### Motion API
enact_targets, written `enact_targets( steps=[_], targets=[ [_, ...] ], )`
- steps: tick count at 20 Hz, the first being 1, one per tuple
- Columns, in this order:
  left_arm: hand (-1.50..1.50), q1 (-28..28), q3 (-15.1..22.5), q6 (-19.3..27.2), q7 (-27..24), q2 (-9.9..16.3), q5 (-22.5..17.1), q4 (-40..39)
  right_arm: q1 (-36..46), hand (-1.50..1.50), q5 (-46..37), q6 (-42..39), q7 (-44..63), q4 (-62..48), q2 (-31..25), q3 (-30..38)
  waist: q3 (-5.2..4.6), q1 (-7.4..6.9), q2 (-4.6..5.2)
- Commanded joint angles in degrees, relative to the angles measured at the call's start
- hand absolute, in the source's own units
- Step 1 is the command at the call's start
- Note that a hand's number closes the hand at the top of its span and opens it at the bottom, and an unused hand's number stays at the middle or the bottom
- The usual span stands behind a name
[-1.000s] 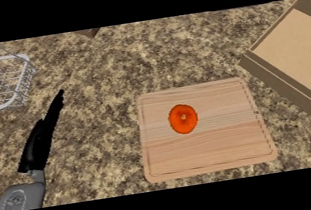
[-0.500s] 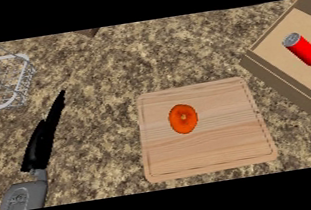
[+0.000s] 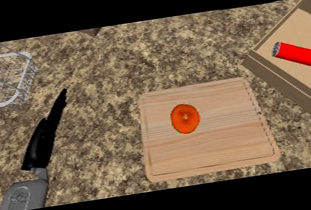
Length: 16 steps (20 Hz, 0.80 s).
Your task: Pick the can from the cutting board and place it in the cardboard box
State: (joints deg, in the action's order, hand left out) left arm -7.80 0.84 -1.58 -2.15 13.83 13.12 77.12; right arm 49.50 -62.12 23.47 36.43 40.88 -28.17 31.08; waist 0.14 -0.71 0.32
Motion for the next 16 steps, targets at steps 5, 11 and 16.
enact_targets(
  steps=[5, 11, 16],
  targets=[
    [0.0, 1.1, -0.4, -0.2, -0.2, 0.2, 0.2, 0.9, -1.8, -1.5, 12.4, 13.8, -9.4, 3.2, 1.3, 8.5, -0.05, 0.04, -0.17],
    [0.0, -2.1, -1.1, 0.5, 0.1, -1.0, 0.6, -3.0, -9.9, -1.5, 22.6, 21.1, -22.1, 10.5, 4.6, 12.2, -0.11, 1.22, -0.3],
    [0.0, 1.4, -0.1, -0.2, 3.2, -1.0, 0.5, 4.6, -19.9, -1.5, 34.0, 20.9, -35.5, 15.0, 4.2, 17.2, -0.03, 0.81, -0.41]
  ],
)
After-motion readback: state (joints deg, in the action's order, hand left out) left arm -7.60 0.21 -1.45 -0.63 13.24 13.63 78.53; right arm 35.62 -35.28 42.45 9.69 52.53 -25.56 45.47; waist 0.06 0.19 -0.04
